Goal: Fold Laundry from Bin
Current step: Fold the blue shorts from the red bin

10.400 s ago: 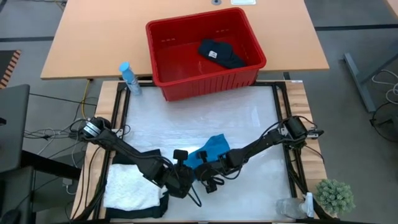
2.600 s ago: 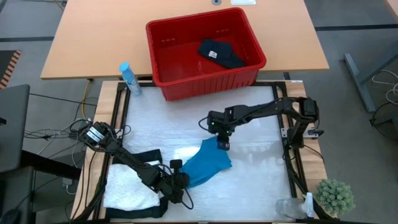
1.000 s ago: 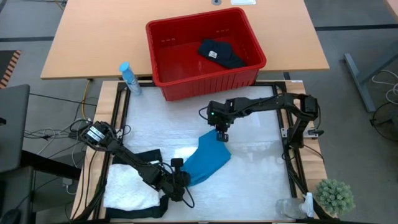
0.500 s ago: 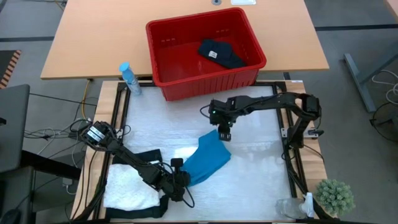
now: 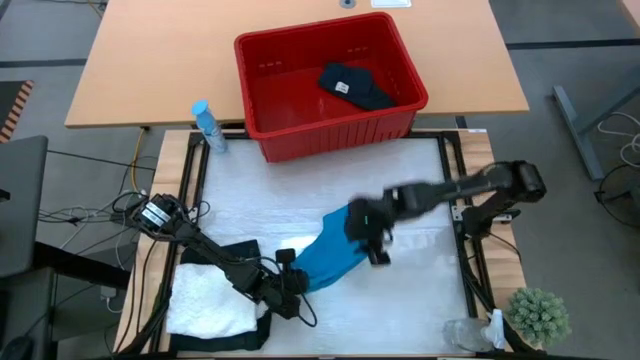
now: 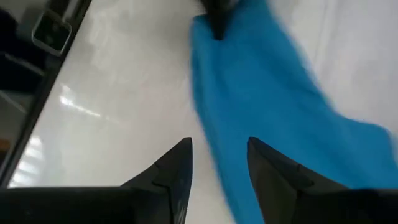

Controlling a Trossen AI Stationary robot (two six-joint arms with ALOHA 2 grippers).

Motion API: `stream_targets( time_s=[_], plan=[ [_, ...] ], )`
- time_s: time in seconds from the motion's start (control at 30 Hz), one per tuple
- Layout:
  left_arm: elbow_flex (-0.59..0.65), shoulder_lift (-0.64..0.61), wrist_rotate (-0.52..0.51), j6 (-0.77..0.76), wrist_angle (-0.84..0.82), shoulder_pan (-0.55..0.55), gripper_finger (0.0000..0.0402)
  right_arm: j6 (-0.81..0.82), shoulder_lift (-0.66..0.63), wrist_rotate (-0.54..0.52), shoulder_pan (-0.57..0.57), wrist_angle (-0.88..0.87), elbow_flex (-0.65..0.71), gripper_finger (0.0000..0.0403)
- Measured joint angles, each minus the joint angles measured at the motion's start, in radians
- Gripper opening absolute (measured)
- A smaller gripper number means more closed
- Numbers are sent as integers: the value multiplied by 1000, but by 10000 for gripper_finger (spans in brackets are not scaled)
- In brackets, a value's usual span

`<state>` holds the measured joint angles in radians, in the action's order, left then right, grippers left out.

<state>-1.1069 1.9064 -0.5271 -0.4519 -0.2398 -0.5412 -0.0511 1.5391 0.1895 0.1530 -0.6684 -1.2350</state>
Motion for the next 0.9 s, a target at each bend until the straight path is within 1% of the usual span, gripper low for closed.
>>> stream_targets(
  time_s=[0.1, 0.27, 0.47, 0.57, 0.63, 0.7, 0.8, 0.9],
  plan=[
    [-10, 0, 20, 31, 32, 18, 0, 11, 62, -97, 108, 47, 0, 173],
    [-29, 0, 49, 63, 45, 44, 2, 89, 159, -158, 200, 160, 0, 175],
    [-80, 0, 77, 121, 25, 51, 30, 114, 227, -184, 248, 191, 0, 195],
    [-140, 0, 78, 156, -45, 50, 49, 163, 252, -206, 261, 187, 0, 205],
    [-184, 0, 77, 172, -122, 50, 57, 204, 252, -221, 265, 181, 1, 206],
    [-238, 0, 52, 171, -231, 50, 62, 239, 245, -237, 262, 194, 0, 203],
    [-296, -23, -38, 143, -360, 45, 63, 281, 235, -276, 257, 190, 0, 197],
    [-290, -88, -124, 98, -343, 33, 60, 291, 231, -293, 249, 190, 0, 193]
  ],
)
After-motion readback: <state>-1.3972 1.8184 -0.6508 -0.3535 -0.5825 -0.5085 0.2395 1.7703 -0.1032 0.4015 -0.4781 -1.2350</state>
